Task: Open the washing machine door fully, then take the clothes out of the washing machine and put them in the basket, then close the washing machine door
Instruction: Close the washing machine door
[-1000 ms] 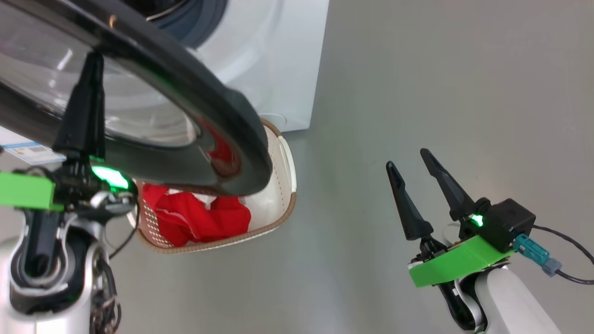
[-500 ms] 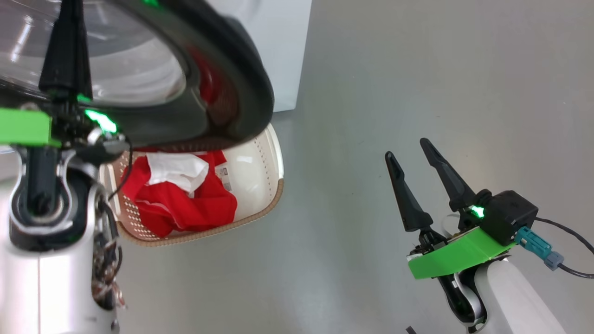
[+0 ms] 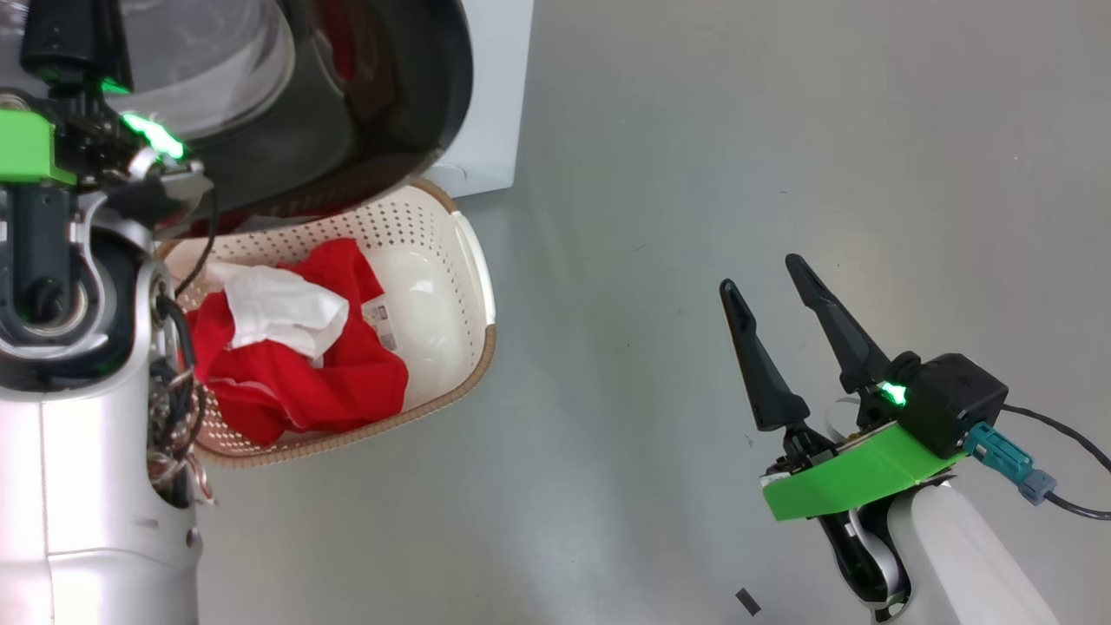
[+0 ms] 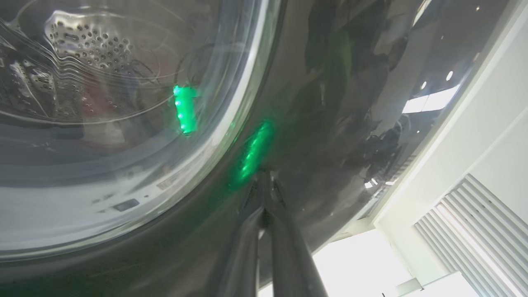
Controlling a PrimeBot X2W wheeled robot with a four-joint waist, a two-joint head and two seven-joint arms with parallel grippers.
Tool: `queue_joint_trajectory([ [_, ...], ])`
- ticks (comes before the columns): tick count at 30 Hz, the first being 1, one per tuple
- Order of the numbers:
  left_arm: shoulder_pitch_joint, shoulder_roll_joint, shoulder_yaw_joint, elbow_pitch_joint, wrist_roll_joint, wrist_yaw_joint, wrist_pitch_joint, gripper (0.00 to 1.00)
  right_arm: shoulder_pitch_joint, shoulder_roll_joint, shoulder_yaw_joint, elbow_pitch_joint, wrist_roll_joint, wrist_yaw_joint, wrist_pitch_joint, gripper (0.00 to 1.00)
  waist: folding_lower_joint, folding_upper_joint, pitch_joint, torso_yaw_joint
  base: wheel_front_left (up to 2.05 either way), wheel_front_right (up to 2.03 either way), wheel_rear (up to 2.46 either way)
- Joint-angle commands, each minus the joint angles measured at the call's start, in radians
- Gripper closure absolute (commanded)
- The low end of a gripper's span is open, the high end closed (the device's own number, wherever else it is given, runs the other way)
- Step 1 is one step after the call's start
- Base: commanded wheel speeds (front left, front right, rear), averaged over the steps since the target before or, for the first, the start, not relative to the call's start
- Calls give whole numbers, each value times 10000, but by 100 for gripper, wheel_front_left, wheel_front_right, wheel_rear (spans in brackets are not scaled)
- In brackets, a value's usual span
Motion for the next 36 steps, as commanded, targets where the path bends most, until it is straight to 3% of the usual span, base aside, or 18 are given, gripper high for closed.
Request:
queue_joint_trajectory([
  [1,-213,360,188,-227,130,-145,9,100,-158,50,172,-270,-21,35,-63,0,0,0,5,-31,0,0,0],
  [8,318,370,102,-217,32,-290,281,99,-56,53,66,-215,-32,35,-63,0,0,0,-324,50,0,0,0],
  [9,481,379,75,-290,41,-333,325,63,-37,53,55,-207,-34,35,-63,0,0,0,-398,87,0,0,0],
  [11,874,473,-45,-459,231,-450,374,0,5,53,32,-186,-39,35,-63,0,0,0,-556,189,0,0,0],
  [18,2447,1153,-712,-424,2481,-858,-562,0,174,54,134,-22,-83,35,-63,0,0,0,-1207,573,0,0,0],
  [24,3681,1860,-1428,-128,5136,-860,-2031,0,361,53,63,54,-138,35,-63,0,0,0,-1807,877,0,0,0],
  [27,4281,2318,-1913,-53,6948,-585,-2795,0,479,47,-28,83,-166,35,-63,0,0,0,-2095,996,0,0,0],
  [36,5557,2200,-1919,-639,9121,-479,-3195,0,787,48,-345,35,-272,35,-63,0,0,0,-2723,1300,0,0,0],
])
